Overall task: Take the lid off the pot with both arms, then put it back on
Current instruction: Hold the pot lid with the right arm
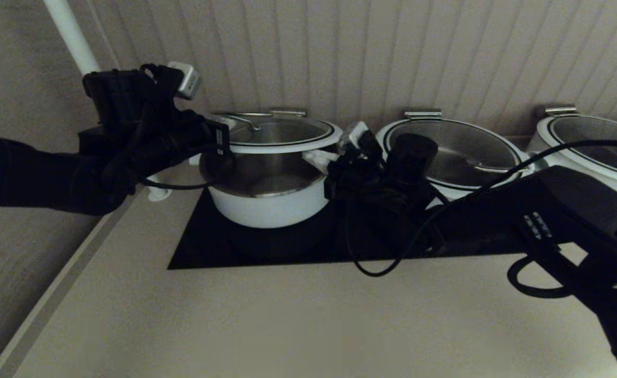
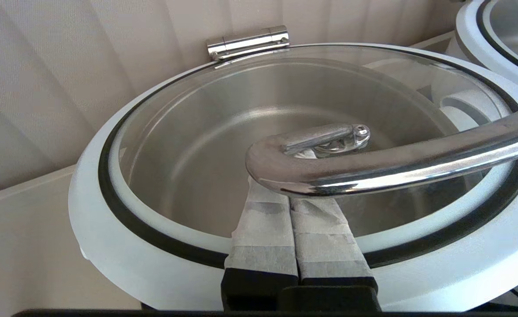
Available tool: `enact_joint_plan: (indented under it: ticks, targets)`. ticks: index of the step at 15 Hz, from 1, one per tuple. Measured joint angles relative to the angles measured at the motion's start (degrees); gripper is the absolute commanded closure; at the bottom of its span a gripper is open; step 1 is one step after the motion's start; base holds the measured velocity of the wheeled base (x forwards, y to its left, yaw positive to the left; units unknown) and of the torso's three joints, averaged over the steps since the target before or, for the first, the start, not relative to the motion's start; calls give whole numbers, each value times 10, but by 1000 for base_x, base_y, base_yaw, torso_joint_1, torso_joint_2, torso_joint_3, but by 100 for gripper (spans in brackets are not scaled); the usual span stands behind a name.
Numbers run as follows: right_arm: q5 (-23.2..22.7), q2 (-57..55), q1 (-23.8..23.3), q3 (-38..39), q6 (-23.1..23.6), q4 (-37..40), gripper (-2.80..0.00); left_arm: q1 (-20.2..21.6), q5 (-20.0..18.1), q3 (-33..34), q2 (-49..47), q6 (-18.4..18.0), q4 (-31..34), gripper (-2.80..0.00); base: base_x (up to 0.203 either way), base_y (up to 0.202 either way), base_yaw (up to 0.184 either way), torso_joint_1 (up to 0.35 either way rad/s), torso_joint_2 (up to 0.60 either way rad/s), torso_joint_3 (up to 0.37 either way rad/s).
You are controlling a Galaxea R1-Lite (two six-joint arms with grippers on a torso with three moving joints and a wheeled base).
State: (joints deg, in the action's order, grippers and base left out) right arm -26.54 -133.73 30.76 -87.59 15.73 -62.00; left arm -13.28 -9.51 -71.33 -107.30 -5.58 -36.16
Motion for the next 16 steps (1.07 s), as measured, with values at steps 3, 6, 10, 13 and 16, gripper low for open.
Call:
enact_joint_plan:
  ticks: [3,6,10,13,16]
  targets:
    - [0,-15,-4,-48,0,27,0,0,0,2,2,0,-2,0,0,0,0,0,0,0]
    - [-1,-25,-8,-74,0,38,0,0,-1,8,6,0,-3,0,0,0,0,0,0,0]
    - [-1,-29,-12,-79,0,38,0,0,0,28,16,0,-2,0,0,0,0,0,0,0]
    - [0,-29,-12,-79,0,36,0,3,0,37,24,0,0,0,0,0,0,0,0,0]
    - [0,-29,-13,-79,0,36,0,10,0,43,37,-1,16,0,0,0,0,0,0,0]
